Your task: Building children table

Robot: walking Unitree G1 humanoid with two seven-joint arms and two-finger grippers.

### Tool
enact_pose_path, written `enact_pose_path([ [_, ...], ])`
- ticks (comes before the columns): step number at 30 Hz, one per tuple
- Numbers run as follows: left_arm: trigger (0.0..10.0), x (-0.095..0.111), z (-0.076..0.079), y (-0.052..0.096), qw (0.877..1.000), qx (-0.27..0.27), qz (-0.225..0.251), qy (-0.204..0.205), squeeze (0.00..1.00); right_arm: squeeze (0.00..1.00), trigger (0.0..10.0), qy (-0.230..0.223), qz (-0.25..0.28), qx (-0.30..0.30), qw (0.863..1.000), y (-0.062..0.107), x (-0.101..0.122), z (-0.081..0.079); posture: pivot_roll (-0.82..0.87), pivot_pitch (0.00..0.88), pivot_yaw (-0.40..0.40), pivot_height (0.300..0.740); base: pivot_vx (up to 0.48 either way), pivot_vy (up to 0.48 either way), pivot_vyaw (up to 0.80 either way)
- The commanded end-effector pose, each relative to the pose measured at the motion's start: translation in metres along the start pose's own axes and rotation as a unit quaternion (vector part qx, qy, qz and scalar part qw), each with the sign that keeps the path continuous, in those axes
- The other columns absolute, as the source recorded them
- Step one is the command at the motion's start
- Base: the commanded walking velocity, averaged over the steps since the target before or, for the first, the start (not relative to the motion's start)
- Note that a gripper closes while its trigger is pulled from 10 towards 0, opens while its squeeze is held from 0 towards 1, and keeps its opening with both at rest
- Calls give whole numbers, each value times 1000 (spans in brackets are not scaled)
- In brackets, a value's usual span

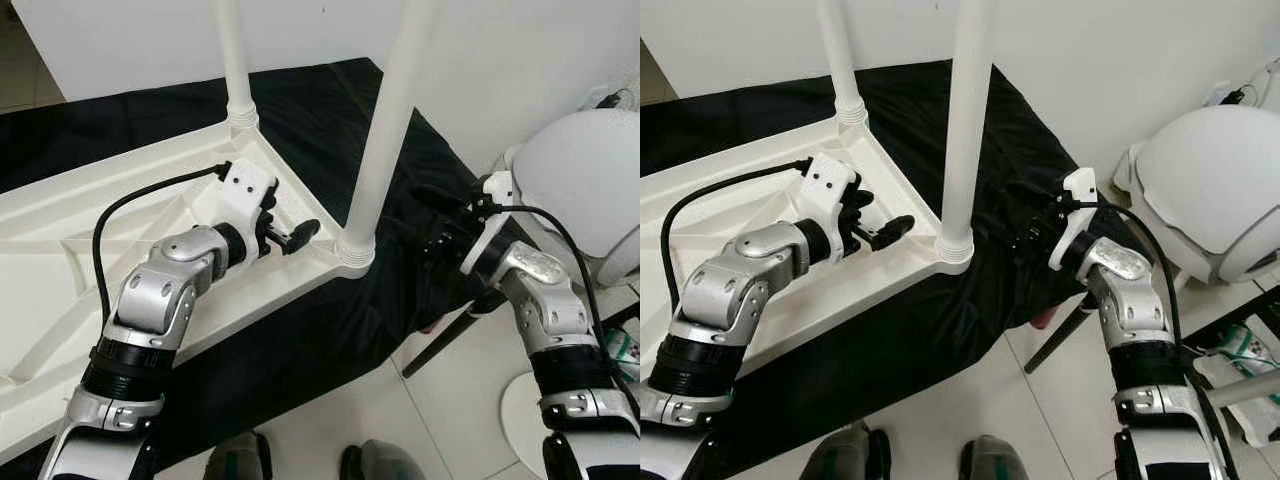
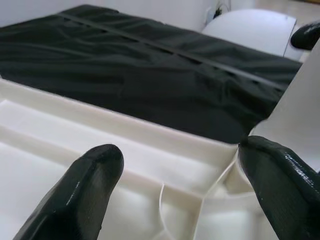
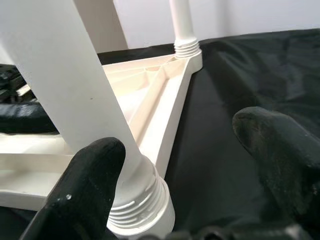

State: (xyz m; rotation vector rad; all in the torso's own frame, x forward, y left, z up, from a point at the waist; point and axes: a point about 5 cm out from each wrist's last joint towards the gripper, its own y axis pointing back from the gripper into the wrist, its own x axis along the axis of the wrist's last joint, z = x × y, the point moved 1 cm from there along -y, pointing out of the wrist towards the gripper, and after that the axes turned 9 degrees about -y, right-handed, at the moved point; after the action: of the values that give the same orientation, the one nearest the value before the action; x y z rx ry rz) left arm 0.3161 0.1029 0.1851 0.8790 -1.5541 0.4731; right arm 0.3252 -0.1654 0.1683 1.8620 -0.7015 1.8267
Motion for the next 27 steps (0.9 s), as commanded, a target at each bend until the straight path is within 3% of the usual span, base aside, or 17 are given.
enact_pose_path([
  [1, 10000, 2, -6, -1, 999, 41, 1, -5, 0, 0, 10000, -6, -1, 38, 999, -12, -1, -10, -17, 24, -36, 740, 0, 0, 0],
  [8, 10000, 2, -5, 1, 998, 69, 2, -5, 0, 0, 10000, -15, -5, 48, 999, -15, -4, -13, -12, 14, -32, 740, 0, 0, 0],
  [12, 10000, -1, -2, 6, 997, 80, -1, 2, 0, 0, 10000, -7, -20, 55, 998, -4, -2, -8, -14, 13, -28, 740, 0, 0, 0],
  [20, 10000, -10, -14, 14, 995, 99, -20, -7, 0, 0, 10000, 6, -63, 100, 993, 13, -1, -9, -16, 28, -15, 740, 0, 0, 0],
  [24, 10000, -16, -16, 18, 995, 92, -29, -22, 0, 0, 10000, 9, -54, 91, 994, 9, 0, -7, -12, 38, -15, 740, 0, 0, 0],
  [27, 10000, -21, -5, 30, 999, 32, -20, -39, 0, 0, 10000, 9, -26, 79, 996, -7, 1, -9, 5, 36, -20, 740, 0, 0, 0],
])
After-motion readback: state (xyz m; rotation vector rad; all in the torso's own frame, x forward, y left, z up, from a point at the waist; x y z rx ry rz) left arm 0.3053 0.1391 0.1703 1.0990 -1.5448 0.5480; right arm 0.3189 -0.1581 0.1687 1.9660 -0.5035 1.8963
